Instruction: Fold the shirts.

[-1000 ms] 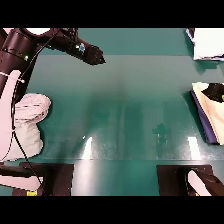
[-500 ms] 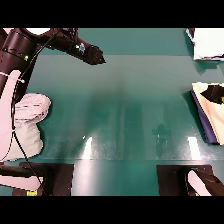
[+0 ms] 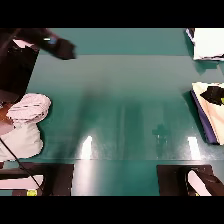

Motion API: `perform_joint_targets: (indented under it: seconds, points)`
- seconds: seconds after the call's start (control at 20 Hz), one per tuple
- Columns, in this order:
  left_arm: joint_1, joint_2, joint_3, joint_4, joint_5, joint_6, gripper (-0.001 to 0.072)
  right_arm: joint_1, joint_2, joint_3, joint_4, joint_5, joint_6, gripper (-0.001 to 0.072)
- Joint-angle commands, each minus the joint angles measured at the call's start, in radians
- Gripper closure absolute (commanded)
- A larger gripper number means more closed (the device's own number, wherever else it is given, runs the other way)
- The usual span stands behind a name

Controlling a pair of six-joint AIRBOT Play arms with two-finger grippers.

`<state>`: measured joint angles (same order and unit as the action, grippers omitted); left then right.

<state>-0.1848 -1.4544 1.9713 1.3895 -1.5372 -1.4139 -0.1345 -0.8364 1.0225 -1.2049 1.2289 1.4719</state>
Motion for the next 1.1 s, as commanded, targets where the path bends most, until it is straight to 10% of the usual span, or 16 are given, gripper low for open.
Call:
perform_joint_targets:
  seconds: [0.0, 0.05, 0.7, 0.9, 1.05]
  points:
    - [0.131, 0.04, -0.033, 0.318, -0.196, -0.053, 0.0195, 0.0, 0.001, 0.0, 0.0, 0.001, 0.0, 0.0698]
    - [0.169, 0.04, -0.069, 0.317, -0.193, -0.091, 0.0019, 0.0, 0.001, 0.0, 0.0, 0.001, 0.0, 0.0698]
    - [0.296, 0.039, -0.844, 0.324, 0.269, -0.158, 0.0061, 0.0, 0.001, 0.0, 0.003, -0.022, 0.001, 0.0699]
    - [0.295, 0.04, -0.838, 0.323, 0.27, -0.155, 0.069, 0.0, 0.001, 0.0, 0.009, -0.043, 0.001, 0.0699]
    - [0.286, 0.045, -0.736, 0.307, 0.215, -0.122, 0.0687, 0.0, 0.001, 0.01, 0.009, -0.061, 0.001, 0.0699]
